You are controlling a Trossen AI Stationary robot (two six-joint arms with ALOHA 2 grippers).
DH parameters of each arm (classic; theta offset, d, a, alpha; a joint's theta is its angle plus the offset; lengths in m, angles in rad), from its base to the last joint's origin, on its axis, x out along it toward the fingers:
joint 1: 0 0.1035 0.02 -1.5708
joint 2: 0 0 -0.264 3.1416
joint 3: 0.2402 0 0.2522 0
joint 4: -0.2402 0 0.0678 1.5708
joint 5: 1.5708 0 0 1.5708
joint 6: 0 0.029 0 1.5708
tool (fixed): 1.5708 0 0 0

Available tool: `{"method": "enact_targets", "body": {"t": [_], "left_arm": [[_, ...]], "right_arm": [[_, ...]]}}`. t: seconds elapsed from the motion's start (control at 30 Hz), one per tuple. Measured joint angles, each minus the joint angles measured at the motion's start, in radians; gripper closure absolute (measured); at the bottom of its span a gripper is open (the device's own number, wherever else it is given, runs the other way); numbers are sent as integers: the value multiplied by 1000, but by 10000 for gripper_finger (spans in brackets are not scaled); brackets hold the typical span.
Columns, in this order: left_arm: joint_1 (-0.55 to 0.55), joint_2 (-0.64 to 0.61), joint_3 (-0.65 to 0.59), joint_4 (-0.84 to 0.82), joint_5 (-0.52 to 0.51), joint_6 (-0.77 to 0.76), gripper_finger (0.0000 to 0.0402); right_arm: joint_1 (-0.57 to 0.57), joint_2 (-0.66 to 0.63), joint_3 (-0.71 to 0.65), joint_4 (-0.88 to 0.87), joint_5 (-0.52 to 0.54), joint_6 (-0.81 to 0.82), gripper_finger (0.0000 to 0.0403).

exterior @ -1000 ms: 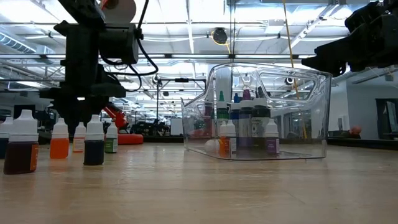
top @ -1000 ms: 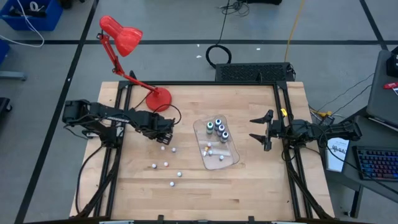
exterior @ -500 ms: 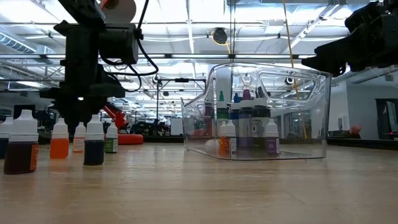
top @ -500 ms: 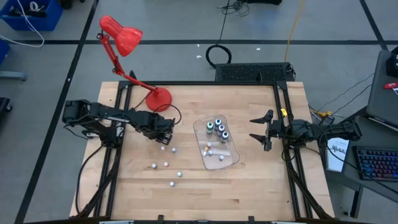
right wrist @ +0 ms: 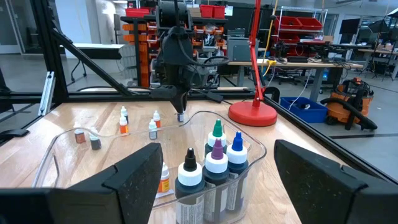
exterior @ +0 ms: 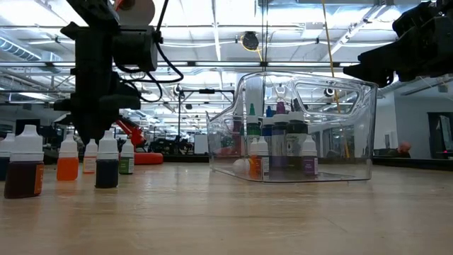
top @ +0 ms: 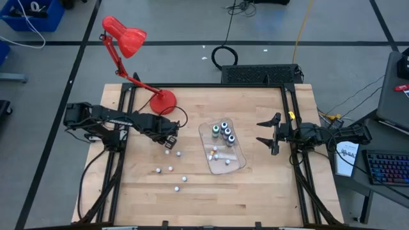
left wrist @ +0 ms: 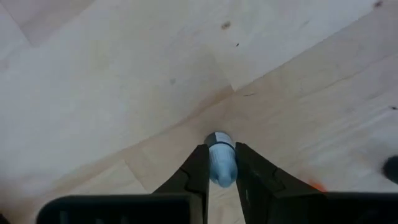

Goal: Pick & Place food coloring
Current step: Put the black food coloring bottle into the transparent container

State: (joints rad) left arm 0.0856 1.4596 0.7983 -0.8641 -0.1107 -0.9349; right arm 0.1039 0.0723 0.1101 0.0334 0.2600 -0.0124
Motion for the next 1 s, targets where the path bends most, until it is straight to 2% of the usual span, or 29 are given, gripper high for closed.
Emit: {"method": "enact_targets", "body": {"t": [0.17,0.4,0.5,0.63,0.8,1.0], "left_arm": [[-23,-1,126,-4,-3,80,348],[-99,1,471,1,-56,277,348],[-144,49,642,3,-90,365,348],[-194,189,879,-48,-100,525,348],[-198,430,1185,-220,-88,659,348],[-163,690,1430,-298,28,762,348]], "right_arm": [[0,0,0,0,0,0,108],[0,0,0,0,0,0,108],[0,0,0,0,0,0,108],[0,0,0,0,0,0,108],[0,0,0,0,0,0,108],[0,0,0,0,0,0,108]]}}
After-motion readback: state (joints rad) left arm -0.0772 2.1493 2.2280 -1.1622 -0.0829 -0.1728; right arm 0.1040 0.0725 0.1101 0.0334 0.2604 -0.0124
